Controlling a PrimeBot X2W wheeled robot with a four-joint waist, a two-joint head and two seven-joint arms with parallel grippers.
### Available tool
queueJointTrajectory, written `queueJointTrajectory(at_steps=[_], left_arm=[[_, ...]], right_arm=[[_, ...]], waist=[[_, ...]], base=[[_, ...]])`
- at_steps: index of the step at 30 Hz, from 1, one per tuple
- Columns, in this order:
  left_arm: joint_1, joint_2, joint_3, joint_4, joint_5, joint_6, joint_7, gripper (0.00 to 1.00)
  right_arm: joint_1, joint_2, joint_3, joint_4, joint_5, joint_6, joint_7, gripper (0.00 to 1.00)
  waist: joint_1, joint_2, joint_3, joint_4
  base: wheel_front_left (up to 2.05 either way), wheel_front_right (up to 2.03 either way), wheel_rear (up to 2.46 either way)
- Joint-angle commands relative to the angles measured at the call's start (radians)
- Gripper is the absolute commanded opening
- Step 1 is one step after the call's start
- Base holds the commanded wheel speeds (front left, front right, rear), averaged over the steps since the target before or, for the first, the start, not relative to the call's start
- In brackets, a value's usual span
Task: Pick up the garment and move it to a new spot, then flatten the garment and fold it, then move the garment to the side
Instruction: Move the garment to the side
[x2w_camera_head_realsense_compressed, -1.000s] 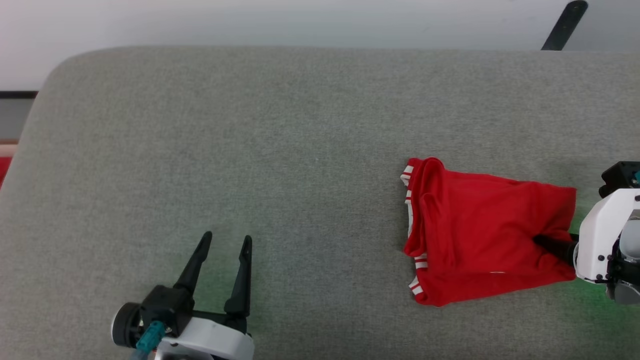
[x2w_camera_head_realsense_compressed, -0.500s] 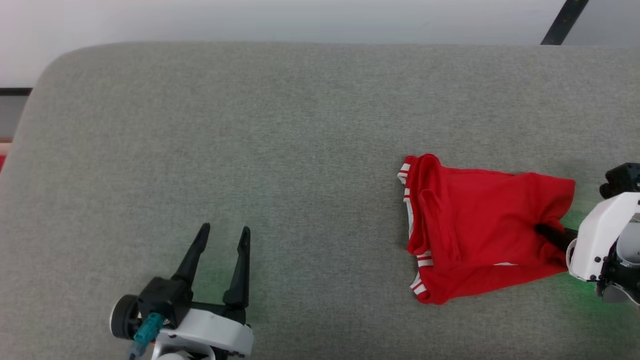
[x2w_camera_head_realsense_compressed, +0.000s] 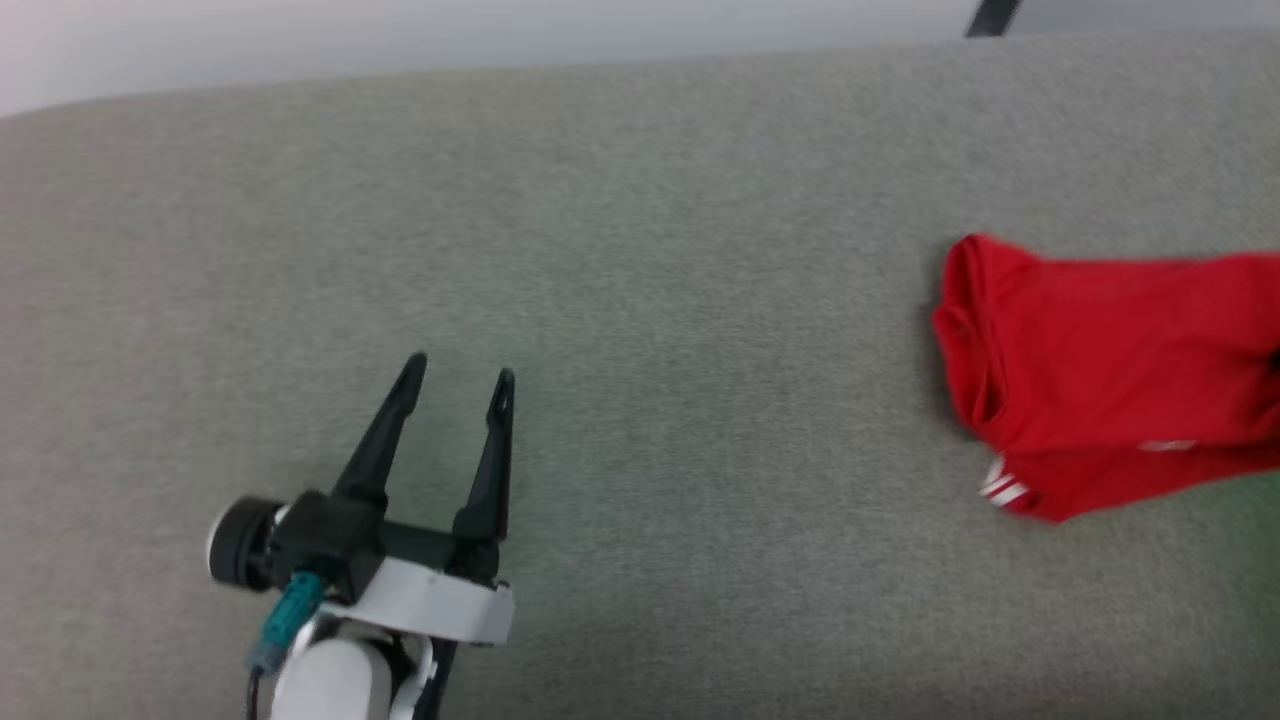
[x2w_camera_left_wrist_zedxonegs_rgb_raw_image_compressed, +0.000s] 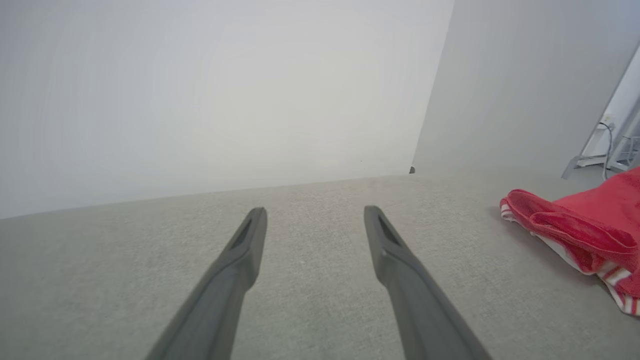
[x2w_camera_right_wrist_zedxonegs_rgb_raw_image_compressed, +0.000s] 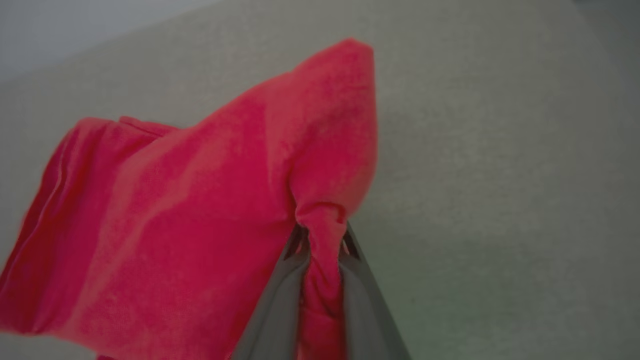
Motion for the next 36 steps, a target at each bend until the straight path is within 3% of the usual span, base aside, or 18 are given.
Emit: queueJointTrajectory(at_steps=[1,12,20,29,36], left_arm=[[-0.030,0.010,-0.009,-0.008,0.011,-0.007,0.000,1.00],[-0.196,0.066,-0.110,-0.006,0.033,-0.006,0.000,1.00],[-0.264,0.096,-0.139,-0.017,0.044,-0.006,0.000,1.00],[-0.284,0.112,-0.141,-0.044,0.057,-0.001,0.000,1.00],[-0.273,0.118,-0.138,-0.067,0.073,0.010,0.000,1.00]], right_arm=[[-0.037,-0.016,-0.011,0.014,-0.020,-0.002,-0.017,0.00],[-0.233,-0.067,-0.054,0.219,-0.125,-0.002,-0.159,0.00],[-0.371,-0.083,0.002,0.359,-0.278,-0.002,-0.315,0.00],[-0.496,-0.062,0.052,0.546,-0.396,-0.002,-0.425,0.00],[-0.537,-0.043,0.075,0.646,-0.420,-0.002,-0.499,0.00]], waist=[[0.0000,0.0000,0.050,-0.060],[0.0000,0.0000,0.145,-0.103],[0.0000,0.0000,0.210,-0.102],[0.0000,0.0000,0.234,-0.082],[0.0000,0.0000,0.233,-0.079]], base=[[0.00,0.00,0.00],[0.00,0.00,0.00],[0.00,0.00,0.00],[0.00,0.00,0.00],[0.00,0.00,0.00]])
